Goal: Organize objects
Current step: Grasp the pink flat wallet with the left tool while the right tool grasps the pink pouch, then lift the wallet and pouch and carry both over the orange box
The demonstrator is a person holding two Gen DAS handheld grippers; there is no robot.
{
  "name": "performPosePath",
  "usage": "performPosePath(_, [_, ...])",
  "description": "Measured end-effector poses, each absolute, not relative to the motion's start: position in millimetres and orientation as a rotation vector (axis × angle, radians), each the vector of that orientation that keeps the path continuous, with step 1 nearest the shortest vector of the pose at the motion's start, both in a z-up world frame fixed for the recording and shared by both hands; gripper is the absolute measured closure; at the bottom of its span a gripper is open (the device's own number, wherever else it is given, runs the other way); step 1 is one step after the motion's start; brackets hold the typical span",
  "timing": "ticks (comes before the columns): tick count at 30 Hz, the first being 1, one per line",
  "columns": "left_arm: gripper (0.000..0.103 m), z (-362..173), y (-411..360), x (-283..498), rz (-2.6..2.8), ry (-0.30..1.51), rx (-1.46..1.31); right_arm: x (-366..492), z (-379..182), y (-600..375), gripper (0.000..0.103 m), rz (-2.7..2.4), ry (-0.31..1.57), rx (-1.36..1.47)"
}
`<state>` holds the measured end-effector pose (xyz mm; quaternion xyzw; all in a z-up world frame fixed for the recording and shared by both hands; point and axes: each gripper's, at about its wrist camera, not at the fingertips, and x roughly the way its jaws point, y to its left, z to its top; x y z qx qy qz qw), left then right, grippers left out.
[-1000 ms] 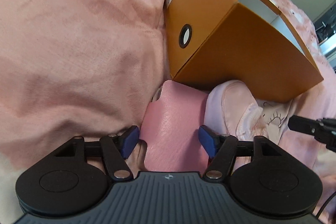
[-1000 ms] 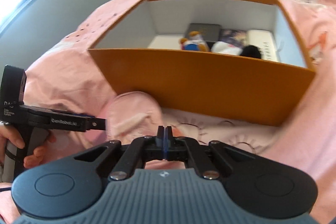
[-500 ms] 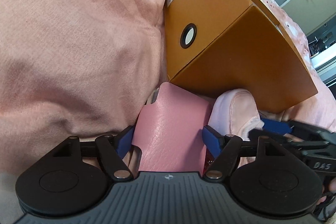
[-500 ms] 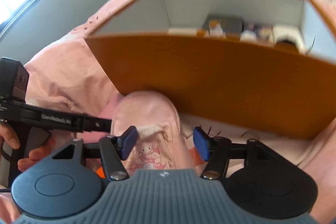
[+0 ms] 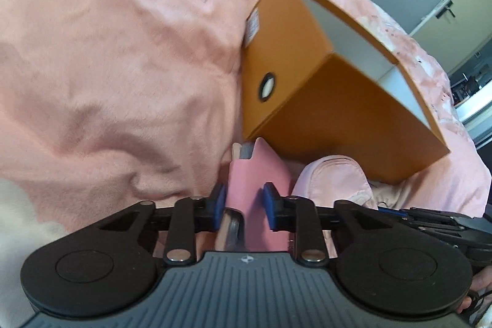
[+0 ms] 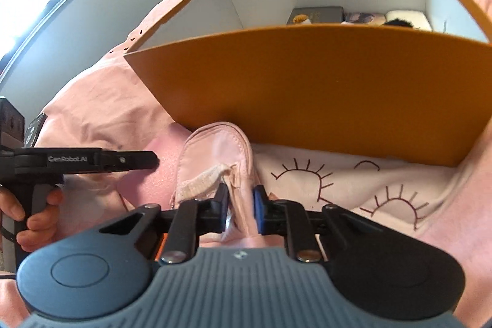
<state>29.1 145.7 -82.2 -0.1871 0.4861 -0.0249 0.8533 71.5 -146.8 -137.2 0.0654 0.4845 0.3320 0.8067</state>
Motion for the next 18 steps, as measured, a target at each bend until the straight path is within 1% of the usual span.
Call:
performPosePath(2, [0.079, -79.0, 141.9, 24.7, -0.073, 1.026, -0.406, 69.4, -133.7, -150.3, 0.085, 0.673, 1.066, 0.129])
performPosePath(6, [0.079, -86.3, 141.5, 36.0, -0.079, 1.089, -0.508, 69.2, -133.8, -162.0, 0.085, 0.569, 1.119, 0.149])
performPosePath(9, [0.078, -97.9, 151.3, 41.3, -0.057, 1.113, -0.590, 73.8, -142.0, -164.7, 0.082, 0.547, 1.152, 0.181])
performPosePath(11, [0.074, -104.8, 158.2, 41.8, -0.035, 1.127, -0.617, 76.2, -145.5, -163.6, 0.074, 0.547, 1.160, 0.185])
performPosePath(13, [0.069, -111.0, 160.9, 45.1, -0.014, 1.146, -0.628, 77.7, -147.9, -164.2, 0.069, 0.550, 1.168, 0.200])
performPosePath(16, [0.066, -116.7, 162.1, 49.9, -0.005, 1.156, -0.647, 79.4, -153.1, -163.6, 0.057, 0.558, 1.179, 0.229])
performPosePath(18, [0.062, -121.7, 161.2, 54.8, 0.000, 1.162, -0.652, 82.5, -158.7, -163.1, 0.055, 0.555, 1.194, 0.243])
